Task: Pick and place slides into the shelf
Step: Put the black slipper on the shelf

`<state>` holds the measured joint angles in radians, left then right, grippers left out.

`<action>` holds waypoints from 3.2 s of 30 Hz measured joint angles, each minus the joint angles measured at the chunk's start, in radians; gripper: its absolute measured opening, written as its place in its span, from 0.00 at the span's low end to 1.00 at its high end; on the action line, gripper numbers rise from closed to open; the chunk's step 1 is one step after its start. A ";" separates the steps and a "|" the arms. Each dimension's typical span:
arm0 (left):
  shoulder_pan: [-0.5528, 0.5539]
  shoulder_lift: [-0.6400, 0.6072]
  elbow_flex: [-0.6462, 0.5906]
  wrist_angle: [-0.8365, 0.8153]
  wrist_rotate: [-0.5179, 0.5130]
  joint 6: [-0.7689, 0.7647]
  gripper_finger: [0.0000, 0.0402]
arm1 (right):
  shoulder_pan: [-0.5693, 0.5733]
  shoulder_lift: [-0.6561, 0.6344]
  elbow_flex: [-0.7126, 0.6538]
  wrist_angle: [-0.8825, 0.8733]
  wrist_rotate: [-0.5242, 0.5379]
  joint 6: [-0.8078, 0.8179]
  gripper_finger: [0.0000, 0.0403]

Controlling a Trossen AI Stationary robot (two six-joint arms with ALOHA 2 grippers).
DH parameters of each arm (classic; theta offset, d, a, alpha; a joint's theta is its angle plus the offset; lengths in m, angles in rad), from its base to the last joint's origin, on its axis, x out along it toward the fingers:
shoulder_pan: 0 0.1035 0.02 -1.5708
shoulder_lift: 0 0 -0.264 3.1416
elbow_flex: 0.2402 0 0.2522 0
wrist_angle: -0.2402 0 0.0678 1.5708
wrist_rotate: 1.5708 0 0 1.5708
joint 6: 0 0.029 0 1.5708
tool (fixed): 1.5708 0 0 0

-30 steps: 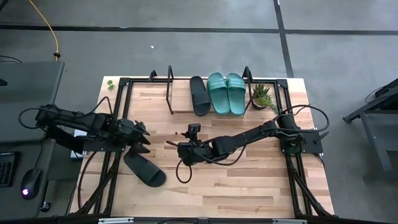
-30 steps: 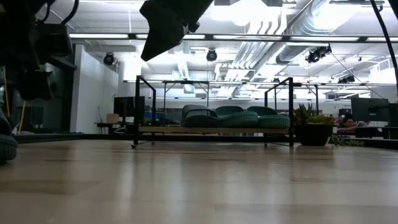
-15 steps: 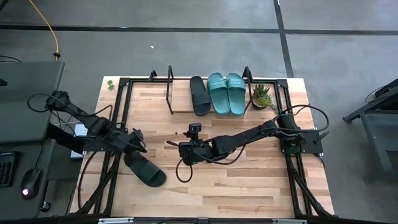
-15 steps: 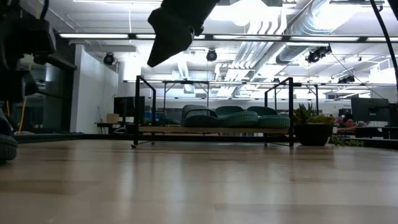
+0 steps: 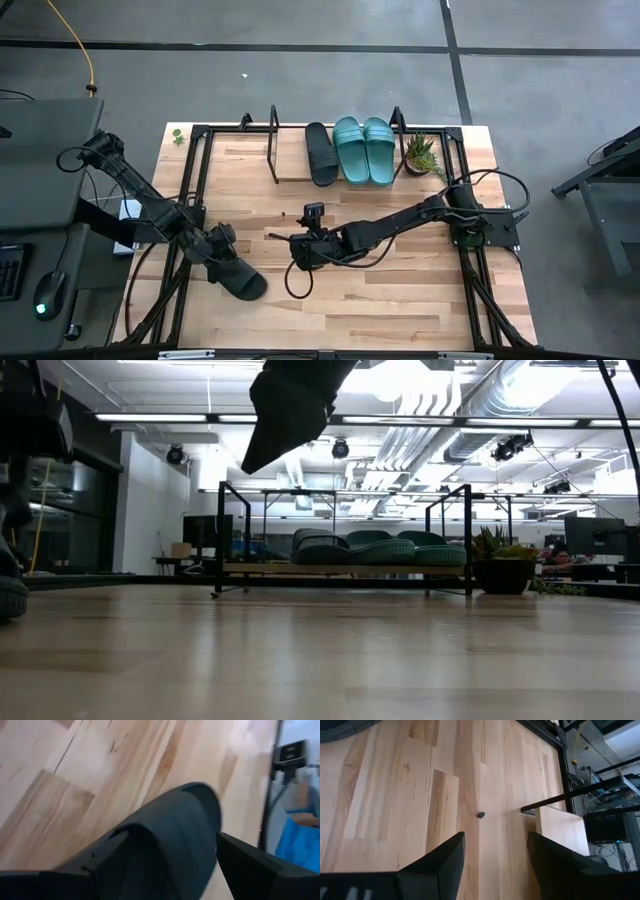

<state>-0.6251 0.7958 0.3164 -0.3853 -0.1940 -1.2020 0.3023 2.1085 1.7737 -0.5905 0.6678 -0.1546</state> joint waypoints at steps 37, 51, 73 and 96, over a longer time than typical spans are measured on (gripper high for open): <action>0.003 0.247 0.020 0.283 0.055 0.076 0.05 | 0.081 0.001 -0.002 -0.027 -0.013 0.018 0.51; 0.004 0.247 0.275 0.121 -0.089 0.339 0.02 | 0.191 0.001 -0.002 0.165 0.009 -0.254 0.51; 0.044 0.225 0.385 0.119 -0.183 0.451 0.03 | 0.292 0.099 -0.003 0.347 0.121 -0.702 0.51; 0.121 0.287 0.384 0.209 -0.059 0.473 0.05 | 0.298 0.113 -0.003 0.384 0.112 -0.699 0.51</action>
<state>-0.5041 1.0824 0.7002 -0.1759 -0.2531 -0.7292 0.5999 2.2211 1.7706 -0.2068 0.7793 -0.8539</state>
